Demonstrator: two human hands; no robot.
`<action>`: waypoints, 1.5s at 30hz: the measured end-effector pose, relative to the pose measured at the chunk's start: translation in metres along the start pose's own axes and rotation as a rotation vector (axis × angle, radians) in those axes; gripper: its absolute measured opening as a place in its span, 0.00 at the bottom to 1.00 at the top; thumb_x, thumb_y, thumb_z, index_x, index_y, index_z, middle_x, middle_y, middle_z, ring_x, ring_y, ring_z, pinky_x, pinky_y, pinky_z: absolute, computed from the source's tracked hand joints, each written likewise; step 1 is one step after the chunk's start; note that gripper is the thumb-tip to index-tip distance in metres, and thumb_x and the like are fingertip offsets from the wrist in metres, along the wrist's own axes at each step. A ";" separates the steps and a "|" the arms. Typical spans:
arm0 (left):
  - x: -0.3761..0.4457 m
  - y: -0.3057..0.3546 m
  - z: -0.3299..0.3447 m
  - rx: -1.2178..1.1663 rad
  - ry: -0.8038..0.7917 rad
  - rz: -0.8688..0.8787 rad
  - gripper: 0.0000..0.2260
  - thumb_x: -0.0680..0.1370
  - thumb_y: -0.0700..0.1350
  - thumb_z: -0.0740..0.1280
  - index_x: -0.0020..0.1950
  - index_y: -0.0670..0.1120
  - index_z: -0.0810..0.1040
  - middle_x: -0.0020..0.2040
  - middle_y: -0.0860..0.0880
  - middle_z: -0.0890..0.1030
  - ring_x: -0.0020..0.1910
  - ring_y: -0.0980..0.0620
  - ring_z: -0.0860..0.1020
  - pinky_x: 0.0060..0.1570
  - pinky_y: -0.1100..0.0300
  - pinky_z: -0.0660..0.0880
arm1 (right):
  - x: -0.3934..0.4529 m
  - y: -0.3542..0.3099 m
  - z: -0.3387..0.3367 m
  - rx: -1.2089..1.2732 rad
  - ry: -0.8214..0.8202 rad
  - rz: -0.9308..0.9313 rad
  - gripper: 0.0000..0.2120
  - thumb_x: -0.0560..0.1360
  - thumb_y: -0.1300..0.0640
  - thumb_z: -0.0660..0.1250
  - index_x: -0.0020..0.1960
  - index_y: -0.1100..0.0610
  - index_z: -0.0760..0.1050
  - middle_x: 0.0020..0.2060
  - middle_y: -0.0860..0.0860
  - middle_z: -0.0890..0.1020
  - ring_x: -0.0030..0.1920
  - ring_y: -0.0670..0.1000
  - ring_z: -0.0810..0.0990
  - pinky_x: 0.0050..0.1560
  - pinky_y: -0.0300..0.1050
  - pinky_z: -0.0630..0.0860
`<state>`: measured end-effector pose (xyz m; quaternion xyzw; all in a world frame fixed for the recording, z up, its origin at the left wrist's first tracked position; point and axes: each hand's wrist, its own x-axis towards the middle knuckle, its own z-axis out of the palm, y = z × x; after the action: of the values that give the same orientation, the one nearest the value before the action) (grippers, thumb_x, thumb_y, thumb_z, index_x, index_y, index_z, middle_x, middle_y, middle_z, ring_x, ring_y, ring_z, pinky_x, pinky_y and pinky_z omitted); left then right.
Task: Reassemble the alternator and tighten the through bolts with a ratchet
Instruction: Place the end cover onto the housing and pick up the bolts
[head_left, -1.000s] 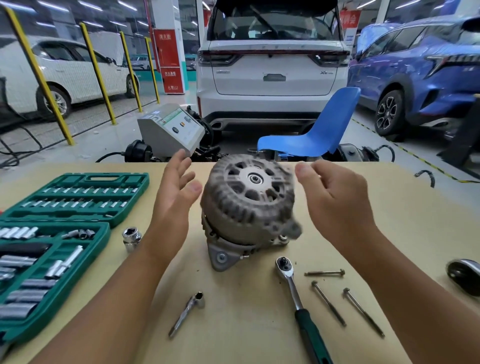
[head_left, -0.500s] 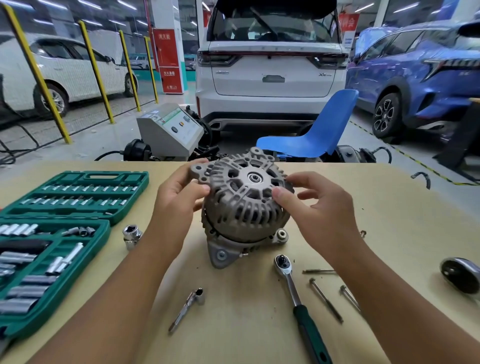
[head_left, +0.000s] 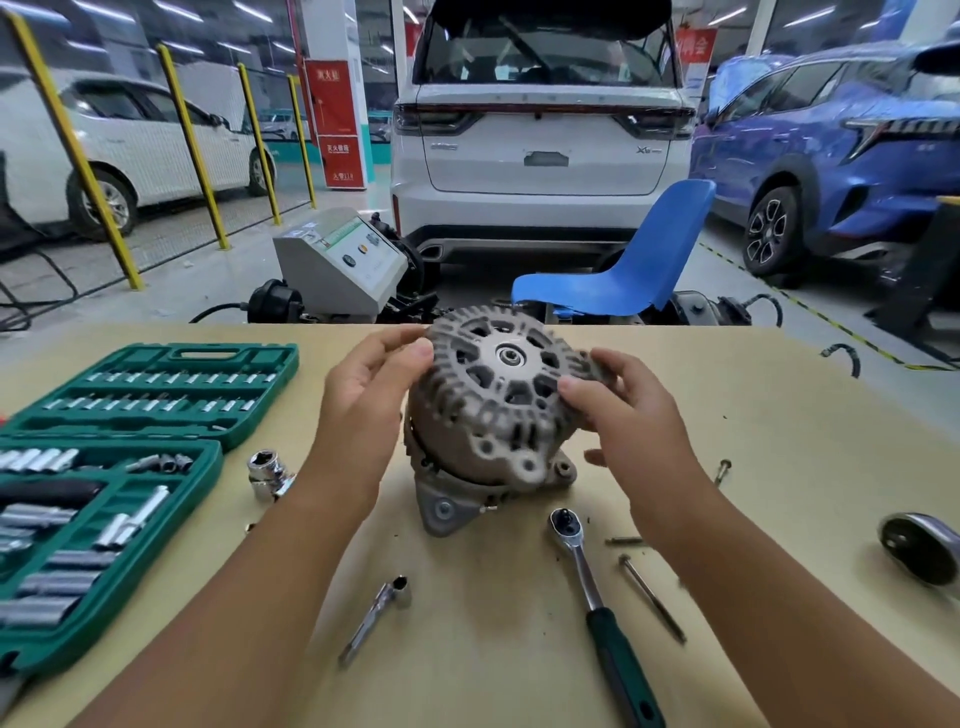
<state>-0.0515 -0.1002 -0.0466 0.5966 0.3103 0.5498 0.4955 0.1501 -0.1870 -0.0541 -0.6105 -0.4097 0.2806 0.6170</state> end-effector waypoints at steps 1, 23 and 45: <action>0.000 0.001 0.001 -0.002 -0.003 -0.017 0.12 0.75 0.52 0.68 0.56 0.52 0.84 0.49 0.53 0.87 0.46 0.61 0.84 0.38 0.69 0.78 | 0.001 0.000 -0.001 0.026 -0.012 0.012 0.26 0.65 0.40 0.72 0.63 0.38 0.76 0.55 0.44 0.84 0.56 0.49 0.83 0.57 0.57 0.80; 0.008 0.007 0.006 0.066 -0.176 -0.478 0.24 0.63 0.76 0.69 0.48 0.62 0.88 0.48 0.48 0.89 0.45 0.50 0.88 0.50 0.50 0.81 | 0.047 -0.023 -0.023 -0.004 -0.694 0.184 0.35 0.67 0.52 0.78 0.72 0.47 0.70 0.63 0.53 0.83 0.63 0.60 0.82 0.69 0.62 0.73; 0.026 0.009 0.001 -0.008 -0.183 -0.579 0.33 0.58 0.65 0.79 0.59 0.50 0.85 0.54 0.43 0.88 0.58 0.38 0.85 0.67 0.37 0.76 | 0.065 -0.003 0.001 0.379 -0.605 0.443 0.17 0.68 0.44 0.76 0.48 0.57 0.88 0.53 0.57 0.87 0.45 0.56 0.88 0.44 0.49 0.84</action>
<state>-0.0469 -0.0795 -0.0286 0.5285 0.4194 0.3308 0.6598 0.1816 -0.1321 -0.0406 -0.4496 -0.3722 0.6435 0.4953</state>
